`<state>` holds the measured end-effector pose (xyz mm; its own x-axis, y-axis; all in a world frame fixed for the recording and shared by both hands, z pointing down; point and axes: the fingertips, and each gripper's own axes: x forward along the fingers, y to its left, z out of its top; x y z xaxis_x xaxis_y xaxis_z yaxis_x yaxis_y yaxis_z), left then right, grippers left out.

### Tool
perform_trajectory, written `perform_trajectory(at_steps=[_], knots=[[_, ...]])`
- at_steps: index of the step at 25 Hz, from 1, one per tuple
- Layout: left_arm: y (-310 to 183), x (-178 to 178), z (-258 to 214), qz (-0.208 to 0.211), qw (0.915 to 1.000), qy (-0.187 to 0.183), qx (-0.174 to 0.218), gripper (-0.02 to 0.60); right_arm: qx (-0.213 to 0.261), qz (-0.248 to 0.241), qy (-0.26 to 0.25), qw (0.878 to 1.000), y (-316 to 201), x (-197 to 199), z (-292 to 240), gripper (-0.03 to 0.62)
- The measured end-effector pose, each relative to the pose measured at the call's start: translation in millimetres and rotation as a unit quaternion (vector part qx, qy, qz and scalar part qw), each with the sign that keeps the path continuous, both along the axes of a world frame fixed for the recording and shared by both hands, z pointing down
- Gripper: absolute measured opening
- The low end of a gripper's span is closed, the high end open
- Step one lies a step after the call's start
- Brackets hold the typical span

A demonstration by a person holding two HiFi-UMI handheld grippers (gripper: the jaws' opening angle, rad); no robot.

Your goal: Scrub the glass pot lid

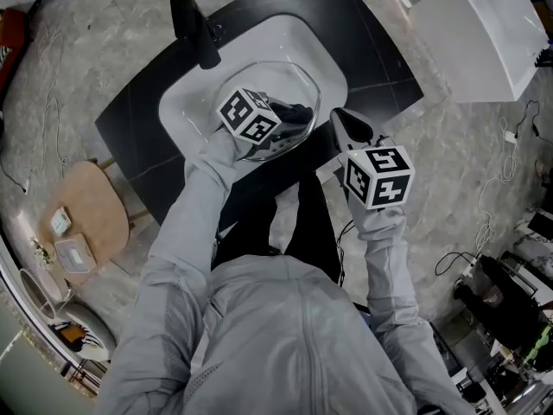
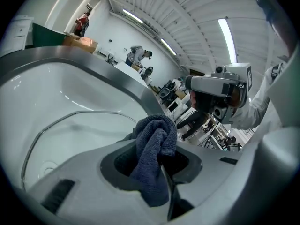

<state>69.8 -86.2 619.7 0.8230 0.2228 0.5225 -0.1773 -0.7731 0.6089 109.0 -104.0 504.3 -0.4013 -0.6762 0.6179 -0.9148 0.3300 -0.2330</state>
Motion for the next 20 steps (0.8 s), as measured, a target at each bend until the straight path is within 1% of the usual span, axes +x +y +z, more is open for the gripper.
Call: perform_trajectory(at_steps=[4,7,13,16,20], knots=[[11,-7,-4,0.019,0.9992,0.006,-0.033,0.130,-0.003,-0.008,0.001,1.000,-1,-6,1,0.031],[20,-15,-6,0.038,0.9979,0.003,-0.052,0.130,-0.004,-0.011,0.001,1.000,-2,-11,1,0.031],[35,-34,-6,0.074,0.9947,-0.019,-0.069,0.130,-0.005,-0.021,-0.002,1.000,-8,-24,4,0.031],[42,-47,-5,0.081,0.9929,-0.024,-0.085,0.130,-0.008,-0.024,-0.010,1.000,-13,-31,5,0.031],[46,-66,0,0.077,0.9914,-0.035,-0.100,0.130,-0.006,-0.031,-0.017,0.999,-22,-43,3,0.031]])
